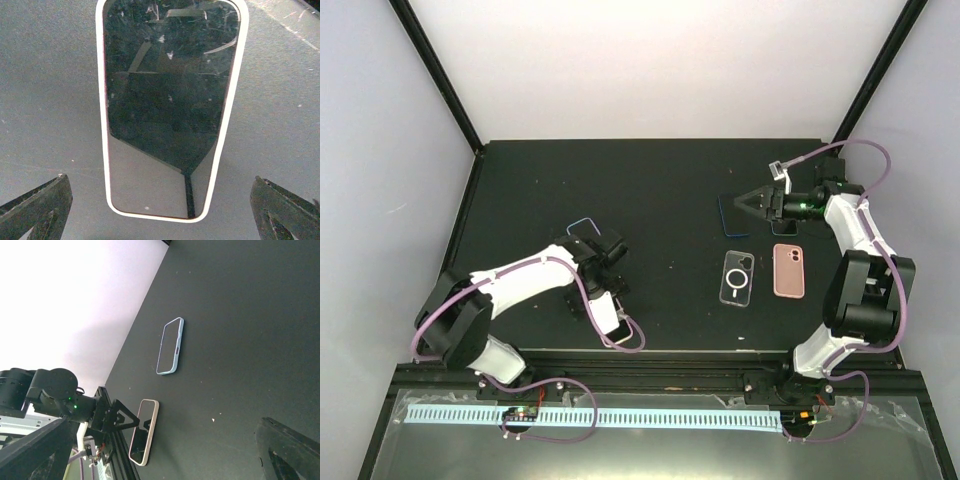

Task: Take the phone out of the phone case
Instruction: Pick up the phone at the center of the board.

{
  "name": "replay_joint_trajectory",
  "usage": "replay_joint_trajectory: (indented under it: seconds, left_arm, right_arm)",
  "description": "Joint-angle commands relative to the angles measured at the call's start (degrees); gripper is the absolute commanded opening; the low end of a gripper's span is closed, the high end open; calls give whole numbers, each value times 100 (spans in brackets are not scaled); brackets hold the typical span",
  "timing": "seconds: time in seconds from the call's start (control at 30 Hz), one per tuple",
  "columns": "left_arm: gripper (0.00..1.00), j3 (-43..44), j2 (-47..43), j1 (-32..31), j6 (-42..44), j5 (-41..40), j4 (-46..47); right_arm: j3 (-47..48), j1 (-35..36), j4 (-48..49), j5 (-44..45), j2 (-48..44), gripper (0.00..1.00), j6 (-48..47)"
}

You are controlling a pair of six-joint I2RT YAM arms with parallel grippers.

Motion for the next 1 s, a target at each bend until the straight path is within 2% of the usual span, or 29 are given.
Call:
replay_joint_trajectory:
  seconds: [0.0,0.23,0.63,0.77,0.9,0.97]
  left_arm:
    - [99,100,260,-130,334,150,318]
    - [99,329,868,-265,258,65,161]
    - [99,-104,1374,-265,330,-387,612]
    - [87,-191,1507,-248,382,-627,656]
    - [68,-99,1526,-221,288,-719,675]
    - [62,-99,1364,-221,312,-668,692]
  right_arm:
    - [-69,14,238,-169,-188,100,100]
    - [-79,14,193,-130,-269,100,79]
    - [-68,14,38,-114,-255,100,-134]
    - [45,18,-444,-96,-53,99,-527]
    - [-79,114,-244,239,-106,97,-419]
    - [-171,230,-130,396,-215,97,-347]
